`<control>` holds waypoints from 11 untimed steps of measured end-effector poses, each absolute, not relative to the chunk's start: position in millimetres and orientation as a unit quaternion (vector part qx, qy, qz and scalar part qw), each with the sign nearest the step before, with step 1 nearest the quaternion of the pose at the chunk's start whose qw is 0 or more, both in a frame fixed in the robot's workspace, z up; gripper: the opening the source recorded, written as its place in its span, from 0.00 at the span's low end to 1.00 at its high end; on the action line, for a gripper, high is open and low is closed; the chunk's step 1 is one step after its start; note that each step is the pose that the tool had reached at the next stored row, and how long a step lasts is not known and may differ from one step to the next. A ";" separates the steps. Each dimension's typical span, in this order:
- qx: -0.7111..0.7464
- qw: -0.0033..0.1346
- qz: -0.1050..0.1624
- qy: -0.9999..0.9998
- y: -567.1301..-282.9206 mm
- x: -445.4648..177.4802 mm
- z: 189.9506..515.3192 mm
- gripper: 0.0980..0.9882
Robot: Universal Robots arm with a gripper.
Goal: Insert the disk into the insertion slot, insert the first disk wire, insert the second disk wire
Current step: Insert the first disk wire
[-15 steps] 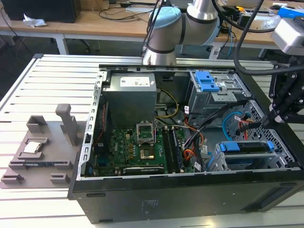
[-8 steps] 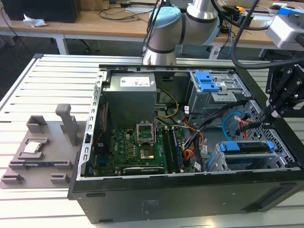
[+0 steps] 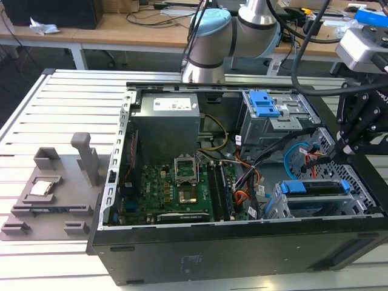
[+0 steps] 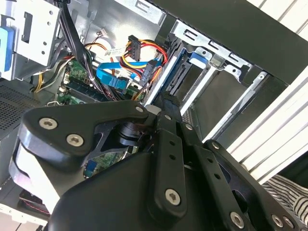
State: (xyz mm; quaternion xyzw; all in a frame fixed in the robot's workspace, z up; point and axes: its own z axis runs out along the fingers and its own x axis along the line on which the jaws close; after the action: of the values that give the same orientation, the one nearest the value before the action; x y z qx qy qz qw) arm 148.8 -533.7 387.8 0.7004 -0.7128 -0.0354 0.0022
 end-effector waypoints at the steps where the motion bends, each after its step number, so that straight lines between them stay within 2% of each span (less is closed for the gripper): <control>1: 0.700 0.002 -0.036 -0.713 -533.6 148.8 387.6 0.01; 4: 0.700 0.002 -0.036 -0.713 -533.6 148.8 387.6 0.02; 7: 0.700 0.002 -0.035 -0.713 -533.6 148.8 387.6 0.22; 8: 0.700 0.002 -0.035 -0.713 -533.6 148.8 387.6 0.22; 9: 0.700 0.002 -0.036 -0.713 -533.6 148.8 387.5 0.30; 11: 0.700 0.002 -0.036 -0.713 -533.6 148.8 387.4 0.30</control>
State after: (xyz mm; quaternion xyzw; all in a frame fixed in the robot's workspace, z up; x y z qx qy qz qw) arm 148.8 -533.6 387.4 0.7004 -0.7128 -0.0356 0.0020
